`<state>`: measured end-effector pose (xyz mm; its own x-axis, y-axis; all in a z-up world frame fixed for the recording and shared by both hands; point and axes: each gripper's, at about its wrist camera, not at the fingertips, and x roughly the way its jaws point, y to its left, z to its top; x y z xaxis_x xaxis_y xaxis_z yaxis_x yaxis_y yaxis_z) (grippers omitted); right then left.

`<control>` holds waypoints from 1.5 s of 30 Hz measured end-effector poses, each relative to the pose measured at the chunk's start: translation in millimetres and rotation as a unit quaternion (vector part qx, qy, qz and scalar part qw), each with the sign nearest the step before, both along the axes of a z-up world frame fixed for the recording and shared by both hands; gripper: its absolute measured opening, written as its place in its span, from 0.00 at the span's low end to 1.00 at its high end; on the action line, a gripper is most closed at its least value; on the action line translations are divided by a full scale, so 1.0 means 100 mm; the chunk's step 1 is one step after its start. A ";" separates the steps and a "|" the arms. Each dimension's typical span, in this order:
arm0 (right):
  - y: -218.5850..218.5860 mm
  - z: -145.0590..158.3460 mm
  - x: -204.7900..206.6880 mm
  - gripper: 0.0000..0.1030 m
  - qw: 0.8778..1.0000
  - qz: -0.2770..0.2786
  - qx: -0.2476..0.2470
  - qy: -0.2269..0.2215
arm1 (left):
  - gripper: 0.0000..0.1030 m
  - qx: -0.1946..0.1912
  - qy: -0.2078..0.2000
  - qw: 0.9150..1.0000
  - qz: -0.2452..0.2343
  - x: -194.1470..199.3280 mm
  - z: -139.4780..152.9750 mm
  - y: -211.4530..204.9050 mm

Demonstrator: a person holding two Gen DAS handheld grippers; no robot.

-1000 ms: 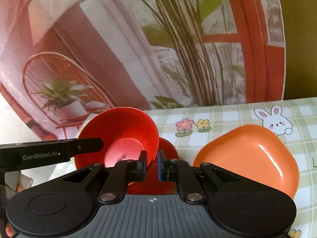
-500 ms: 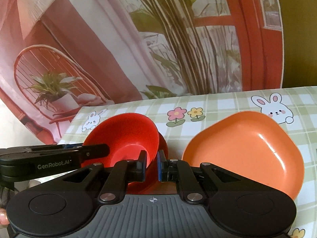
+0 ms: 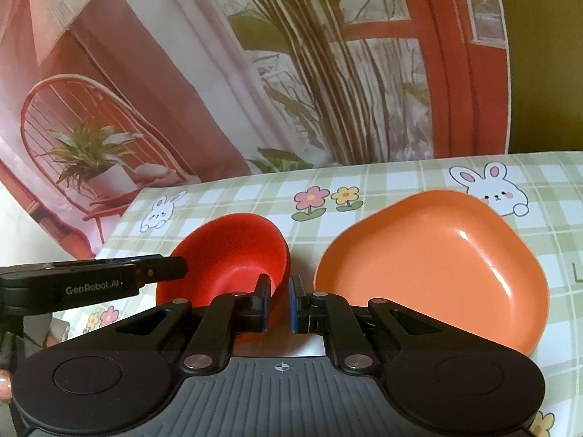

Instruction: Organize plates and bowls

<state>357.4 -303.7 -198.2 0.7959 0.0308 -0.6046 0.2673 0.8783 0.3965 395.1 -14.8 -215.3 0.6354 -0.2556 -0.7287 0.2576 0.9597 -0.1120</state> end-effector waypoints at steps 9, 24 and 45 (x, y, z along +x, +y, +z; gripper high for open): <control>0.00 -0.03 0.03 0.13 1.000 0.004 0.012 0.004 | 0.26 -0.009 0.025 1.000 0.008 0.03 -0.16 -0.02; 0.05 -0.12 0.07 0.17 0.999 0.008 0.037 0.009 | 0.18 -0.023 0.034 0.999 0.018 -0.05 -0.24 0.02; -0.10 0.16 -0.43 0.15 0.997 -0.017 0.043 -0.057 | 0.19 -0.015 0.006 1.000 0.011 -0.28 0.22 -0.20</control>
<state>314.4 -314.1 -181.7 0.8608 0.0495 -0.5065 0.2457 0.8312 0.4987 366.9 -35.0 -192.9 0.6317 -0.2639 -0.7289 0.2353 0.9612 -0.1441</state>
